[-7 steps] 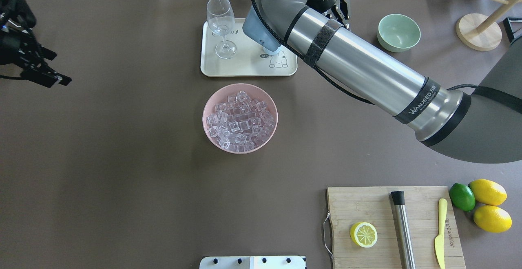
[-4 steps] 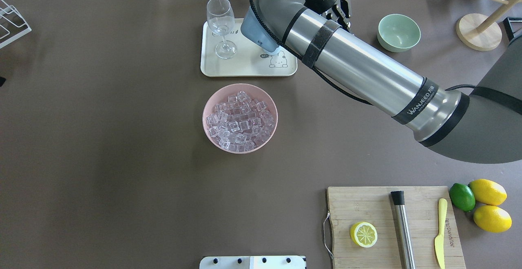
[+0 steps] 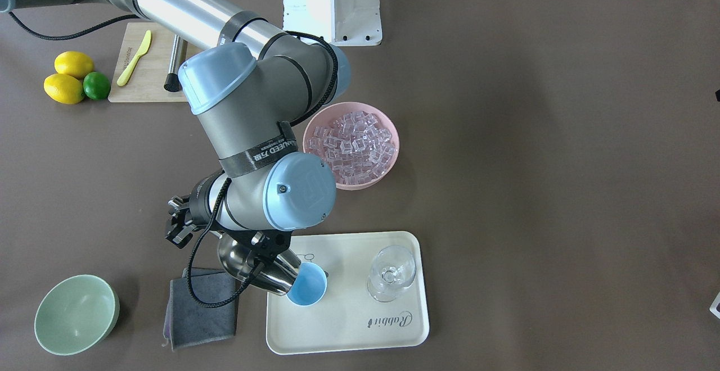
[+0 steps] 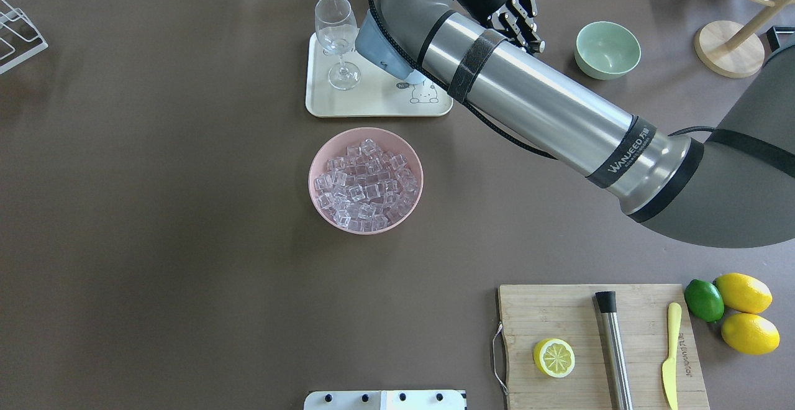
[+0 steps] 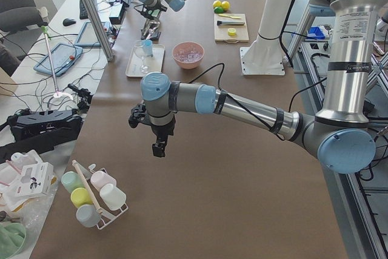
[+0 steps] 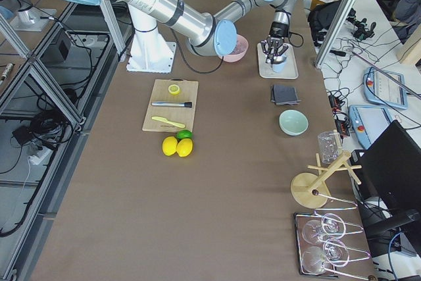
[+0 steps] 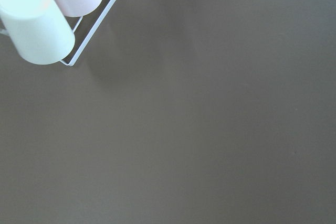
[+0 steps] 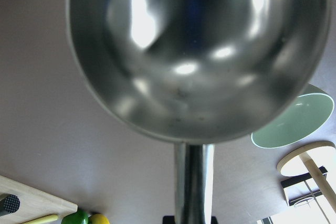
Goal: Put ice in cup with scoop
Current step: 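Tip the scoop over the light-blue cup while the left arm withdraws to rest, then carry the empty scoop back and lower it onto the table with the right gripper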
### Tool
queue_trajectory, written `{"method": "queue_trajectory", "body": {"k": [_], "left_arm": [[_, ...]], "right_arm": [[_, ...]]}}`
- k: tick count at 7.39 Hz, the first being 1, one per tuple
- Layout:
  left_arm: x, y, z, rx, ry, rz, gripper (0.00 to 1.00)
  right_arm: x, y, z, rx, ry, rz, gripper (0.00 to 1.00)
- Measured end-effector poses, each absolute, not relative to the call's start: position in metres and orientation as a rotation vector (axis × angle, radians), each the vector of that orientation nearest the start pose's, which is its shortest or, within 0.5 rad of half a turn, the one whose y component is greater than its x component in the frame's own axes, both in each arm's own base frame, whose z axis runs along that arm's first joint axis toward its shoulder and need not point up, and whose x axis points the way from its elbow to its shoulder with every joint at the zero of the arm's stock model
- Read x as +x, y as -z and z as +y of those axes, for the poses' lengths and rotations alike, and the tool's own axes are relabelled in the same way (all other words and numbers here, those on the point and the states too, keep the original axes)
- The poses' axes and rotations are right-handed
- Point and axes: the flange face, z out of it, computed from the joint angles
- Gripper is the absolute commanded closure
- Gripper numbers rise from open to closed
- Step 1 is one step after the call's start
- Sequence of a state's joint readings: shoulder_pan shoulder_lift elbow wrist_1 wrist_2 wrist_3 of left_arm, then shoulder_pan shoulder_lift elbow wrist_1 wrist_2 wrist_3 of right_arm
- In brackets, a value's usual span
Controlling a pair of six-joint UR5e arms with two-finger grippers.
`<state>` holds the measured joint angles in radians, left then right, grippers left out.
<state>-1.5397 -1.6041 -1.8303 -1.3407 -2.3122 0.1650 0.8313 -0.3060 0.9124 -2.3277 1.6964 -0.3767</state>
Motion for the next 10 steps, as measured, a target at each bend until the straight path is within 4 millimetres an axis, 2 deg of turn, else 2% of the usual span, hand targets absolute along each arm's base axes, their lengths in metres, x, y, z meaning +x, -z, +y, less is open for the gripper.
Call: {"method": "queue_trajectory", "body": {"k": [5,7,8,9,10], "left_arm": [[-0.056,-0.565,-0.495,0.063,-0.198,0.674,0.02],[-0.055,-0.582,-0.497,0.044,-0.192,0.675,0.02],[-0.056,-0.590,-0.497,0.045,-0.190,0.675,0.02],[-0.055,-0.598,-0.498,0.039,-0.188,0.677,0.01],[-0.054,-0.605,-0.499,0.027,-0.186,0.677,0.01]], "right_arm": [[-0.470,-0.180,-0.676,-0.171,1.137,-0.051,1.00],[-0.466,-0.168,-0.673,-0.138,1.143,-0.061,1.00],[-0.453,-0.156,-0.670,-0.102,1.135,-0.089,1.00],[-0.428,-0.159,-0.661,-0.057,1.111,-0.135,1.00],[-0.390,-0.176,-0.649,-0.010,1.074,-0.203,1.00]]}}
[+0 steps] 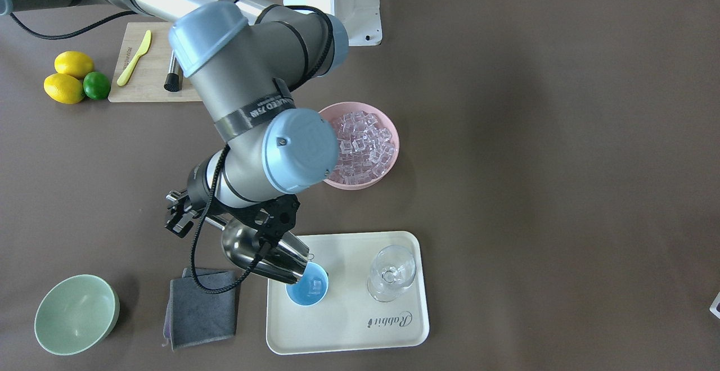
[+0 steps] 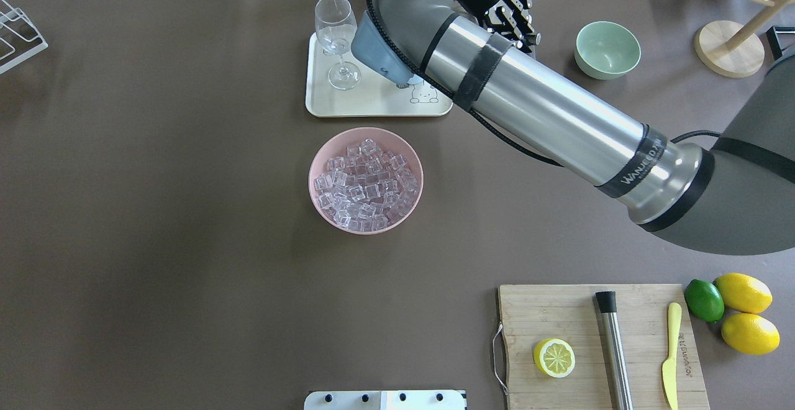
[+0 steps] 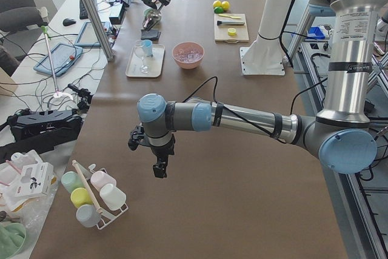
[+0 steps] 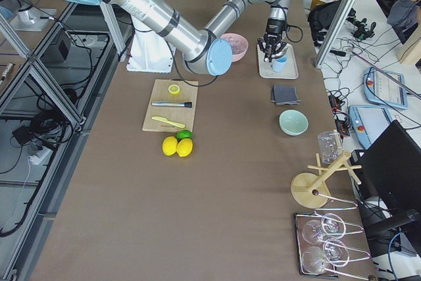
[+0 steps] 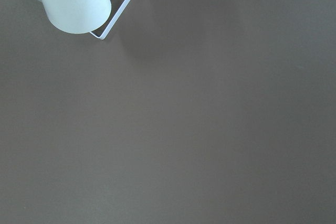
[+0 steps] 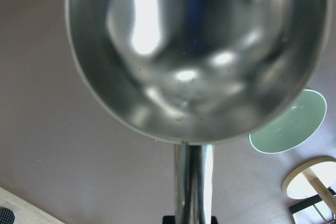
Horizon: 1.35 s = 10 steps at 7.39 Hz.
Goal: Put ice in cup with scoop
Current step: 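Carry the empty scoop back and lower it onto the table with the right gripper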
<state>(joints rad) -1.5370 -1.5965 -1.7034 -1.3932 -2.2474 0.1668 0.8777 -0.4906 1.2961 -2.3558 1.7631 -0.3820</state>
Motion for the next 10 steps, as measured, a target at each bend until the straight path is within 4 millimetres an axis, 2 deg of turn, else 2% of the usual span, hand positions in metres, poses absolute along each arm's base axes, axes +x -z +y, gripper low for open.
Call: {"method": "queue_trajectory", "body": {"k": [1,2,4,6,7,8,9,10], "left_arm": [[-0.051,-0.613,-0.497,0.009,-0.187,0.677,0.01],[-0.048,-0.625,-0.497,-0.018,-0.183,0.677,0.01],[-0.045,-0.637,-0.499,-0.043,-0.178,0.678,0.01],[-0.047,-0.642,-0.500,-0.050,-0.179,0.643,0.01],[-0.049,-0.639,-0.503,-0.043,-0.184,0.620,0.01],[-0.048,-0.637,-0.505,-0.040,-0.189,0.612,0.01],[-0.049,-0.637,-0.504,-0.041,-0.188,0.608,0.01],[-0.050,-0.633,-0.505,-0.047,-0.185,0.601,0.01]], "right_arm": [[-0.347,-0.195,-0.633,0.030,1.024,-0.278,1.00],[-0.303,-0.223,-0.609,0.055,0.938,-0.347,1.00],[-0.224,-0.286,-0.546,0.030,0.669,-0.437,1.00],[-0.142,-0.371,-0.511,-0.115,0.435,-0.551,1.00],[-0.115,-0.421,-0.495,-0.178,0.368,-0.601,1.00],[-0.099,-0.471,-0.479,-0.206,0.324,-0.647,1.00],[-0.092,-0.515,-0.470,-0.238,0.278,-0.676,1.00],[-0.086,-0.546,-0.465,-0.269,0.235,-0.688,1.00]]}}
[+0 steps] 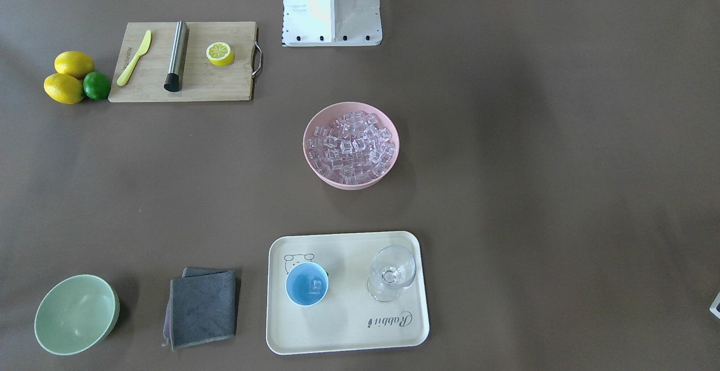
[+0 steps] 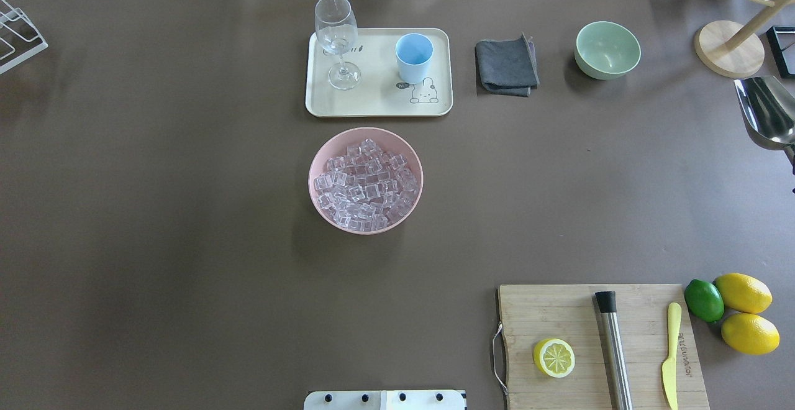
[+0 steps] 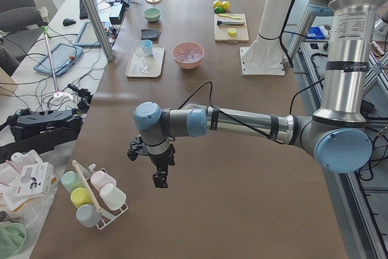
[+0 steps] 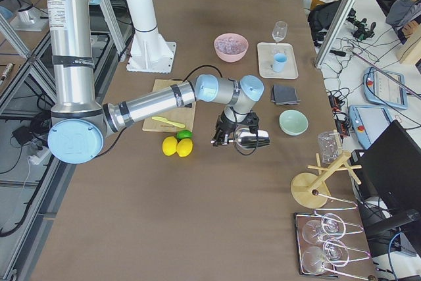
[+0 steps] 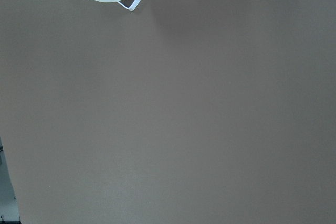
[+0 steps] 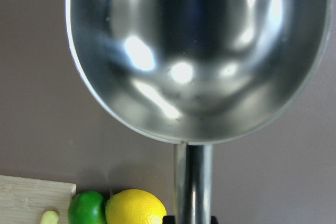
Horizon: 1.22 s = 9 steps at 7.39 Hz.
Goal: Put ice in cup with scoop
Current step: 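Carry the empty scoop back and lower it onto the table with the right gripper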
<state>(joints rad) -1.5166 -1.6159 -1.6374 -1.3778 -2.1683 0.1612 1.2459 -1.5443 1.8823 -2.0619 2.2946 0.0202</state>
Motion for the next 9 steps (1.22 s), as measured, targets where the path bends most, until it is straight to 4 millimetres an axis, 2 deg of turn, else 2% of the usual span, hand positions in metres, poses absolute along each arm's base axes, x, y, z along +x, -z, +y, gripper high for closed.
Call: {"method": "queue_trajectory", "body": {"k": [2,4,5,7,9], "left_arm": [[-0.050,-0.626,-0.511,-0.053,-0.188,0.595,0.01],[-0.051,-0.622,-0.512,-0.048,-0.188,0.599,0.01],[-0.051,-0.622,-0.511,-0.047,-0.187,0.601,0.01],[-0.052,-0.625,-0.510,-0.048,-0.186,0.601,0.01],[-0.053,-0.626,-0.510,-0.046,-0.185,0.601,0.01]], "right_arm": [[-0.080,-0.581,-0.468,-0.302,0.165,-0.691,1.00],[-0.084,-0.638,-0.480,-0.290,0.123,-0.713,1.00],[-0.085,-0.657,-0.483,-0.285,0.107,-0.718,1.00],[-0.086,-0.672,-0.486,-0.286,0.096,-0.721,1.00],[-0.087,-0.676,-0.486,-0.290,0.094,-0.722,1.00]]}}
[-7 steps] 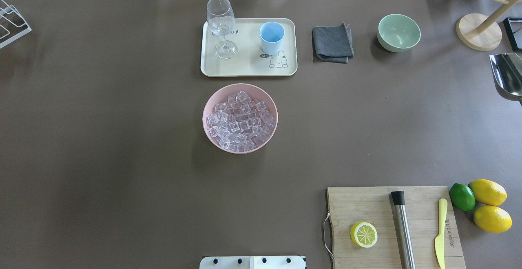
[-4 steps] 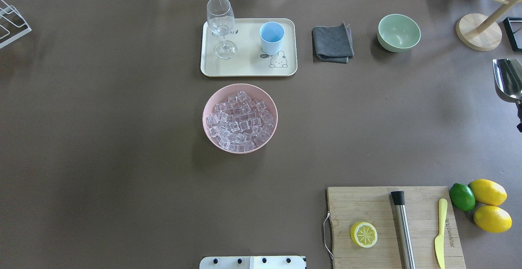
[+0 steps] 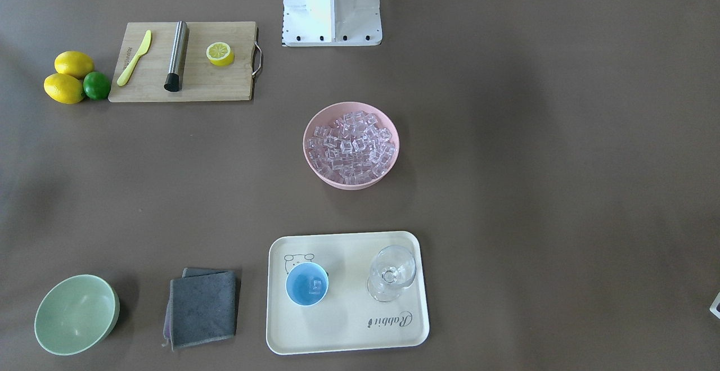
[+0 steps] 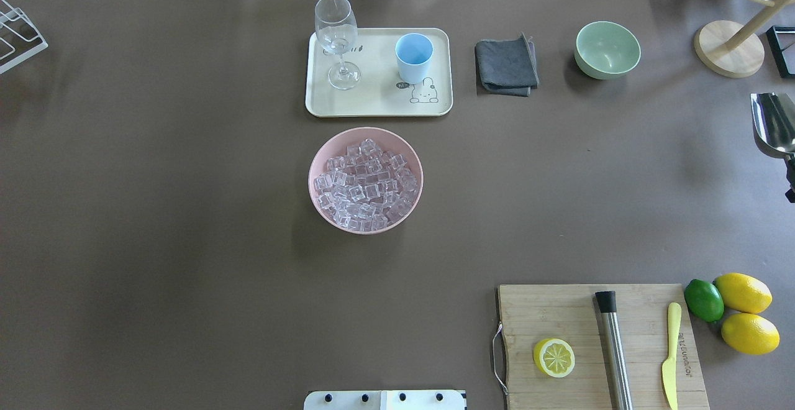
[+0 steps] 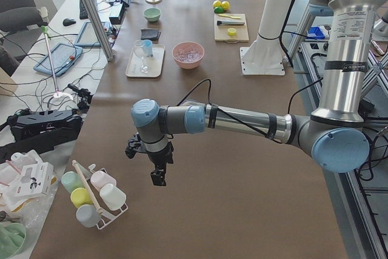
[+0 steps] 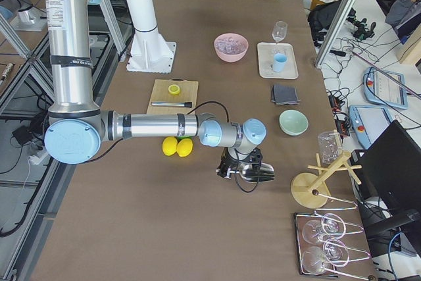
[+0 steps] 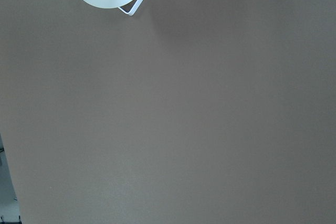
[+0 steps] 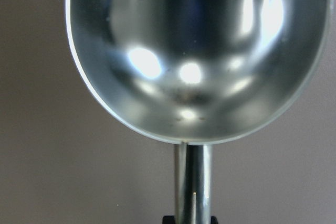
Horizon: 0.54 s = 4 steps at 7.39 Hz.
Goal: Put ice in cup with scoop
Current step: 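Carry the empty scoop back and lower it onto the table with the right gripper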
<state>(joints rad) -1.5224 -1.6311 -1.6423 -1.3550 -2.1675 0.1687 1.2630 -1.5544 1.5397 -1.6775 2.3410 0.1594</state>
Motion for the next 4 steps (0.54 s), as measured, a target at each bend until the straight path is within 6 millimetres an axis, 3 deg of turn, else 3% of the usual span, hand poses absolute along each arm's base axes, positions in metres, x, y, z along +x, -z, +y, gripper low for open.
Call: {"method": "queue_trajectory", "body": {"k": [4], "left_arm": [[-0.0519,-0.6233,-0.5129,-0.041,-0.189,0.602,0.01]], "right_arm": [[-0.0948,-0.6807,-0.4857,-0.307,0.093,-0.721,1.00]]}}
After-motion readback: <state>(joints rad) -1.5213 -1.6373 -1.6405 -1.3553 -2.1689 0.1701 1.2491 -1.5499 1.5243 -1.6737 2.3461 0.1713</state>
